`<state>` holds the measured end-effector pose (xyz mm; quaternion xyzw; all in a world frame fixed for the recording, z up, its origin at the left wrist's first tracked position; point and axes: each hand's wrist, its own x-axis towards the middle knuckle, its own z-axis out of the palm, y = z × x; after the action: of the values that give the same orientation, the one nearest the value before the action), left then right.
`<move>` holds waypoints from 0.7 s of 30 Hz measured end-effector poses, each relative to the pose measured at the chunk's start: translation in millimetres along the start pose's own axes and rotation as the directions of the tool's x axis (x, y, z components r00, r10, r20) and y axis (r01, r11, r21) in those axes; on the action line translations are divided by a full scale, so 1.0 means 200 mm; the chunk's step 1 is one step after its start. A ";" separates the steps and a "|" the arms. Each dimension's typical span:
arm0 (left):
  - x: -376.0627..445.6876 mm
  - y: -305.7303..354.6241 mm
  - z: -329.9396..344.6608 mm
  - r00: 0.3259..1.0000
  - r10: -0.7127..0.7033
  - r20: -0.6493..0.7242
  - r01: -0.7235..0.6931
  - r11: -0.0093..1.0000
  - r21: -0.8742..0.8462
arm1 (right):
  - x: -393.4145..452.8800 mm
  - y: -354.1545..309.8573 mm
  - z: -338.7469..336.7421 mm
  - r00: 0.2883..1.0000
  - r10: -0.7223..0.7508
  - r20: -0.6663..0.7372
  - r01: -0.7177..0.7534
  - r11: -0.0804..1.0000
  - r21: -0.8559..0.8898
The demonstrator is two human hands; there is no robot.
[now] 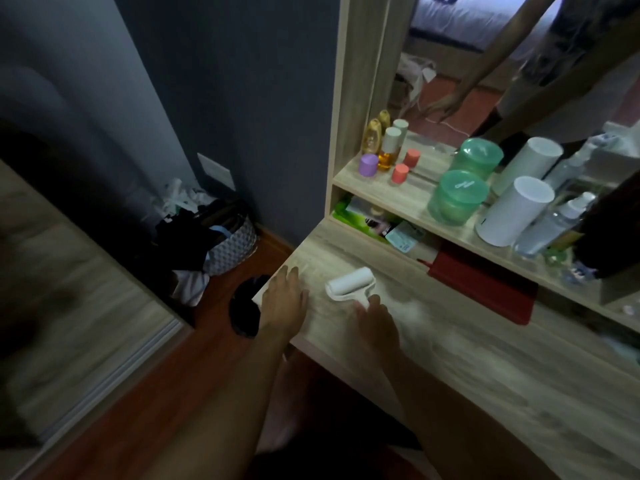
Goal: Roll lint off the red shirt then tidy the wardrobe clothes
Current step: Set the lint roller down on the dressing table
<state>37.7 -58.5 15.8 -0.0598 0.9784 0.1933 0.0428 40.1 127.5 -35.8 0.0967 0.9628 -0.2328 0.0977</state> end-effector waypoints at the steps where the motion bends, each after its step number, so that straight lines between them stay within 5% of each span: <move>1: 0.00 0.00 0.01 1.000 -0.002 0.013 0.002 1.000 0.007 | 0.01 0.00 0.00 1.000 0.020 -0.014 -0.020 0.999 -0.025; 5: 0.02 -0.01 0.02 0.999 0.014 0.031 -0.015 1.000 0.014 | 0.00 -0.01 0.03 0.996 0.019 -0.089 -0.034 0.986 -0.163; 9: 0.03 -0.03 0.00 1.000 0.011 0.017 -0.012 0.999 0.046 | 0.02 -0.04 0.01 0.984 0.020 -0.179 -0.042 0.992 -0.118; 12: 0.03 -0.10 -0.05 1.000 -0.018 -0.003 0.018 0.998 0.058 | 0.03 -0.11 0.00 0.948 -0.158 -0.276 0.117 0.980 -0.162; 21: -0.11 -0.69 -0.39 0.966 -0.237 -0.105 0.240 0.970 0.026 | 0.03 -0.83 0.13 0.854 -0.519 0.032 0.506 0.816 -0.279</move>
<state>73.4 -213.0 39.1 -0.1859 0.9685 0.1645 0.0175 0.1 -28.9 10.6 -0.1751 0.9781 -0.1108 0.0220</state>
